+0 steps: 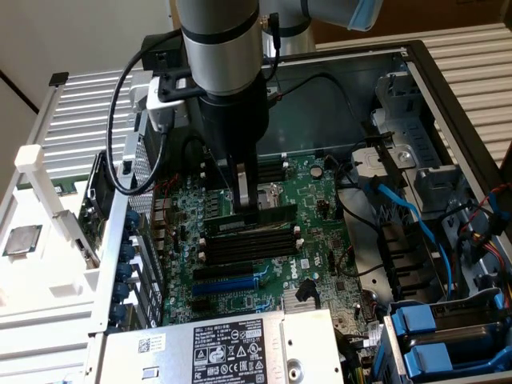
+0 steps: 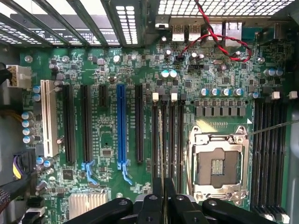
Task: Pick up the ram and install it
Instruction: 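Insert the ram into the slot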
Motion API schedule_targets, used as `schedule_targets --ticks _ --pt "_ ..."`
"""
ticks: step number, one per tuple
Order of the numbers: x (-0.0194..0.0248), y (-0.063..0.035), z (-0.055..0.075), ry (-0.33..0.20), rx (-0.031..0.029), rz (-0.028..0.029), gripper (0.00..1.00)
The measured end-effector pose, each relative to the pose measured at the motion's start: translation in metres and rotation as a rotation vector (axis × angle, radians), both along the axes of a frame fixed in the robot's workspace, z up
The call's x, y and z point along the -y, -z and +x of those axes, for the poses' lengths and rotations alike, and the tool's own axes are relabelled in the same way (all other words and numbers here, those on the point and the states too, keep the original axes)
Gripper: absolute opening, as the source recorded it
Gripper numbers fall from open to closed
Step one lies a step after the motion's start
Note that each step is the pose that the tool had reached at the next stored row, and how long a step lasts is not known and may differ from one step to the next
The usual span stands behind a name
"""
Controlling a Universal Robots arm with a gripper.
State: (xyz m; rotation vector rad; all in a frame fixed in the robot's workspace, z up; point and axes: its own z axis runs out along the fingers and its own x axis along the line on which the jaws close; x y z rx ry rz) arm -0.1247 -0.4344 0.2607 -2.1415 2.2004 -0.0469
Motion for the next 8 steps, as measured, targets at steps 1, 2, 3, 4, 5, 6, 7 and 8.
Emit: schedule_targets --ticks 1,2,3,4,5,6,7,8 --pt "-0.0009 0.0003 0.0 0.0 -0.0004 -0.0008 0.13" --pt "-0.0016 0.0005 0.0002 0.0 -0.0019 -0.0035 0.13" --pt "-0.0017 0.0006 0.0003 0.0 -0.0029 -0.0051 0.13" --pt "-0.0017 0.0006 0.0005 0.0 -0.0033 -0.0055 0.13" --pt "-0.0017 0.0008 0.0007 0.0 -0.0034 -0.0056 0.13" --pt "-0.0017 0.001 0.0014 0.0 -0.0043 -0.0061 0.13" --pt "-0.0017 0.0012 0.0024 -0.001 -0.006 -0.0068 0.13" --pt "-0.0017 0.0014 0.003 -0.002 -0.0076 -0.0072 0.13"
